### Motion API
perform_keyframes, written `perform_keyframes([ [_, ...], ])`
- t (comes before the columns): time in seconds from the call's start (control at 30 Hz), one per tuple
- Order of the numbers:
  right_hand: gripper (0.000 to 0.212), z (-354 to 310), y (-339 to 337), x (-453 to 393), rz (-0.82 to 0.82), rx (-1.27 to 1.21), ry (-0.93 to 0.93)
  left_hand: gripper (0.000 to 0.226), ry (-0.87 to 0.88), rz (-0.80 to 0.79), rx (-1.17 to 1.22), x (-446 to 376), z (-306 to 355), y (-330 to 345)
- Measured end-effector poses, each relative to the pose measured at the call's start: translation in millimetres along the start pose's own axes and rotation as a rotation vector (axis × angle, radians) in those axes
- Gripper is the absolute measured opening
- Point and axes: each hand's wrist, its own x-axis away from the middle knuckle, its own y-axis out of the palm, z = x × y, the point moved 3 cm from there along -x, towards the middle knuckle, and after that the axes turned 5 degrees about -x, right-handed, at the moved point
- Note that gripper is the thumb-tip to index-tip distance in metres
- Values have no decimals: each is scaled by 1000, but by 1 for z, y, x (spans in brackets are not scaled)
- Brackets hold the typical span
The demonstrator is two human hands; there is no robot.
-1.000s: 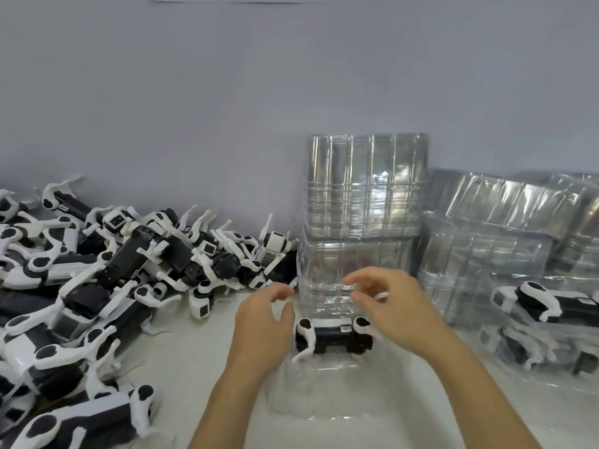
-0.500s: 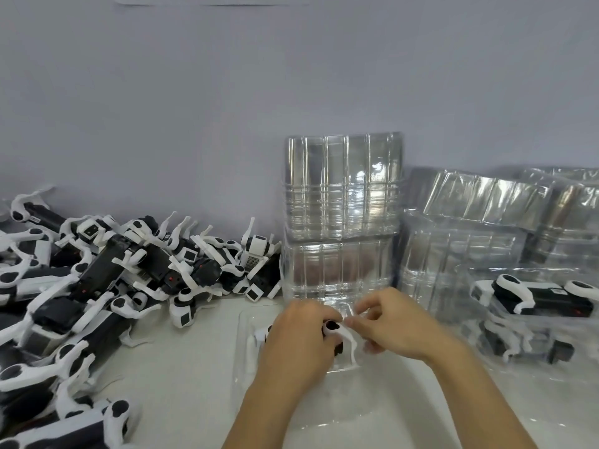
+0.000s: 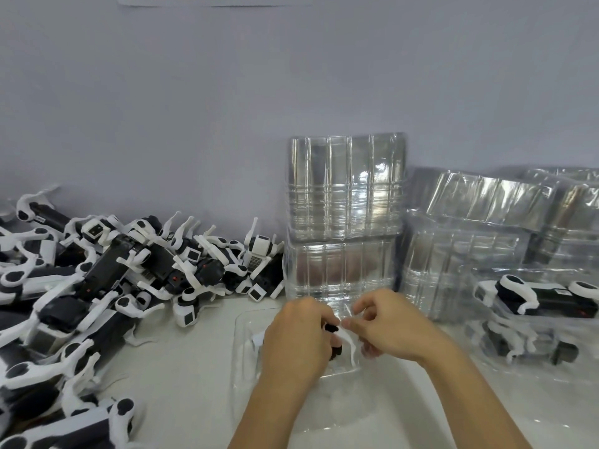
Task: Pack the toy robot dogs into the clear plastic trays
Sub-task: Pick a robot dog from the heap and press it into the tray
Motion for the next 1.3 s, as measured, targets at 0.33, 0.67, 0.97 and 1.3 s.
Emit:
perform_keyframes([
  [0.33, 29, -3, -4, 1, 32, -10, 39, 39, -51, -35, 315, -9, -18, -22],
  [0.67, 21, -6, -4, 4, 12, -1, 3, 31, -10, -232, -29, -6, -48, -36],
  [0.97, 22, -5, -3, 5, 5, -42, -5, 18, -5, -175, -79, -7, -51, -26],
  [1.3, 22, -10, -2, 3, 68, 43, -95, 22, -12, -209, -87, -9, -55, -23],
])
